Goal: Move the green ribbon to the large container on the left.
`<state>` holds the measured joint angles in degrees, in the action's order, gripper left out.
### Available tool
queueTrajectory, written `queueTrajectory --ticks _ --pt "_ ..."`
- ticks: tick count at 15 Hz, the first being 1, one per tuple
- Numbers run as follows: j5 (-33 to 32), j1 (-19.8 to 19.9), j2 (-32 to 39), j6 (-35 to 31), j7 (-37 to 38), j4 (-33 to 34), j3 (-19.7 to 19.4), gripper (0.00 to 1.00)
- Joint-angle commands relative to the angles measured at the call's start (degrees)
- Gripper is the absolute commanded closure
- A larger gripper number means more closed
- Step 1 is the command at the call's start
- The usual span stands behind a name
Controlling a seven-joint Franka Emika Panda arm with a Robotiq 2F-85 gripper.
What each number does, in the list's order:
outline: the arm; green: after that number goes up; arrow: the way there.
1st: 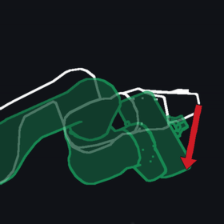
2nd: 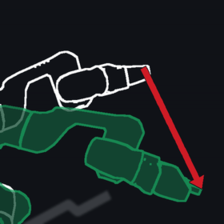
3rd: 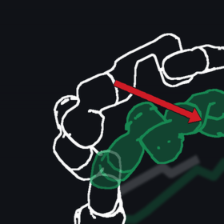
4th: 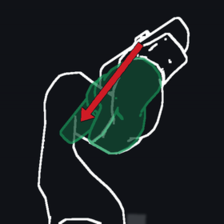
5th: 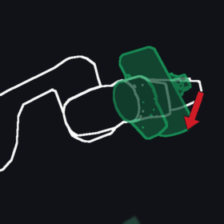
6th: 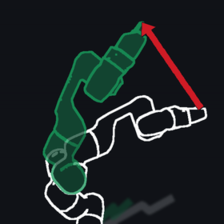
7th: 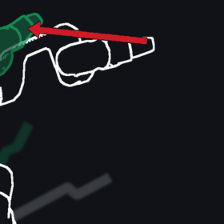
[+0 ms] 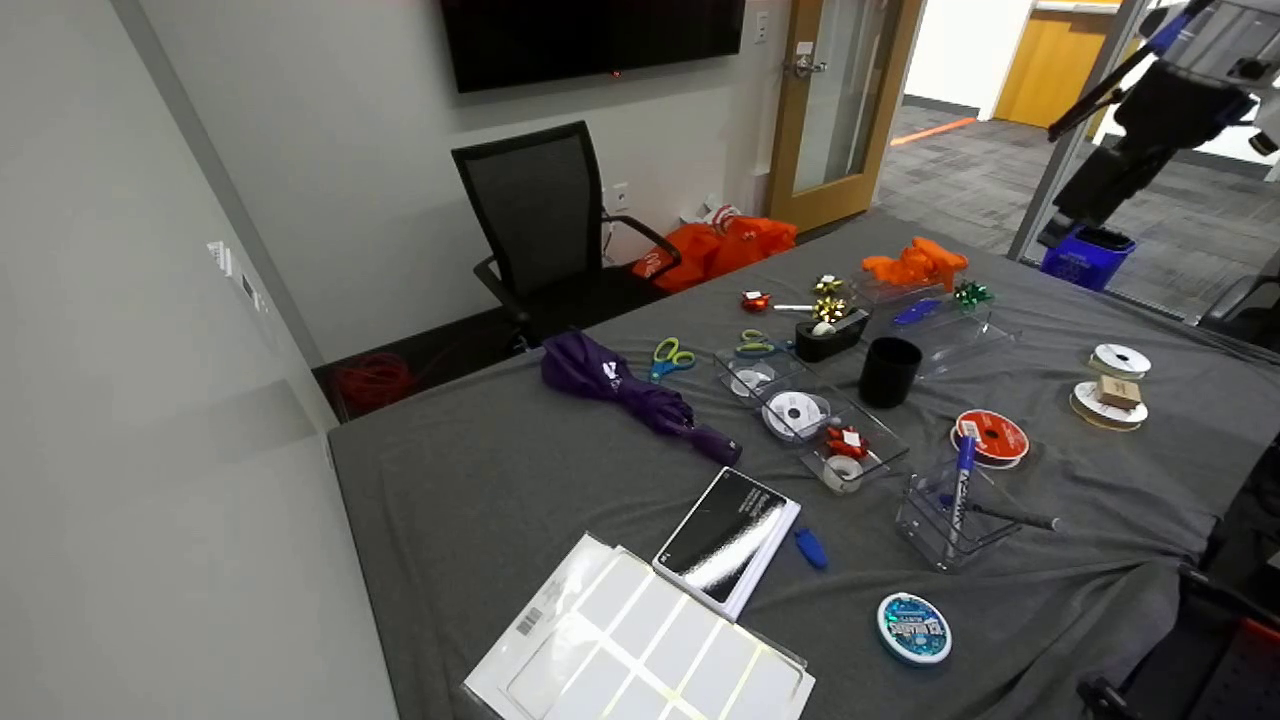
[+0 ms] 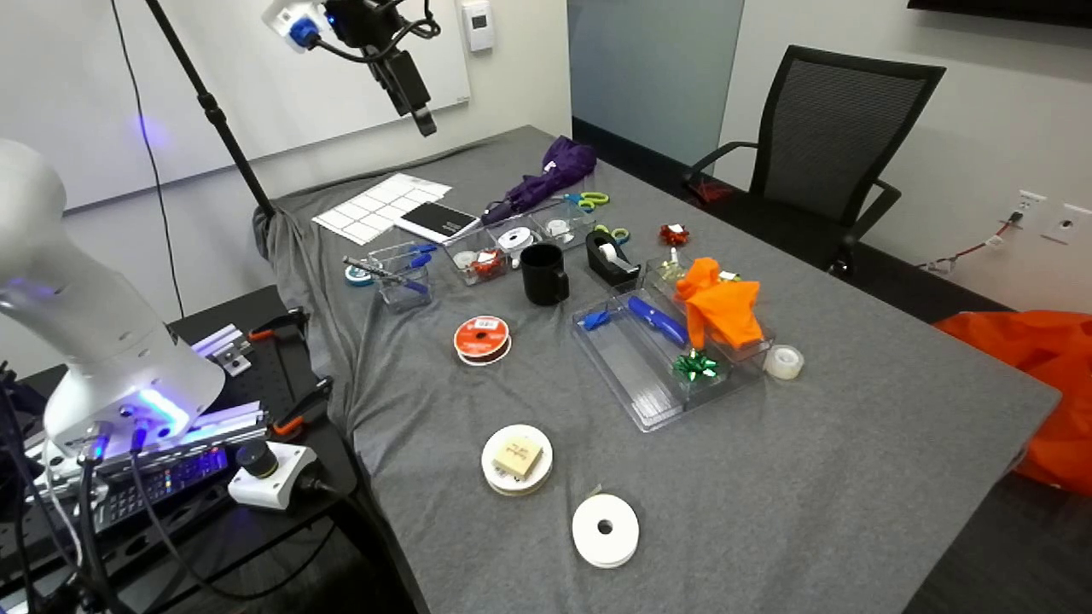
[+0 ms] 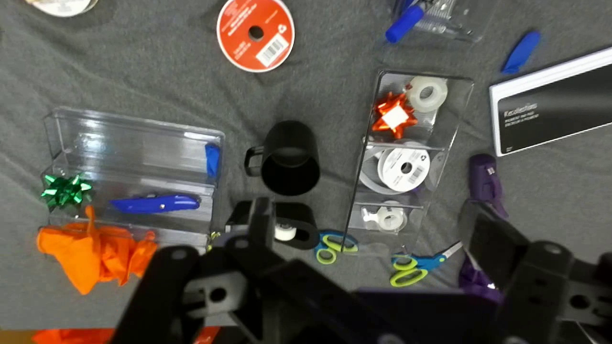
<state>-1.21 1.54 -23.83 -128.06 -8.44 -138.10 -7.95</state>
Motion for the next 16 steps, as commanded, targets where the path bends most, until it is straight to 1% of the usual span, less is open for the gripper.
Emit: queueTrajectory --ticks 1,3,9,10,11,13,16 --pt "-0.47 0.95 0.49 -1.06 -1.17 0.44 0.37 0.0" --pt "-1.16 1.27 1.03 -2.23 -2.24 0.76 0.03 0.0" --pt "-1.24 1.27 1.18 -2.35 -2.44 0.92 0.0 0.0" --pt "-0.97 1.29 1.55 -2.36 -4.5 1.23 -1.05 0.0" --pt "0.15 1.25 2.46 -3.07 -7.39 1.86 -2.89 0.0" --pt "0.78 2.02 5.06 -2.3 -11.07 4.28 -5.76 0.0" --pt "3.38 2.74 11.27 -1.78 -15.89 9.49 -10.39 0.0"
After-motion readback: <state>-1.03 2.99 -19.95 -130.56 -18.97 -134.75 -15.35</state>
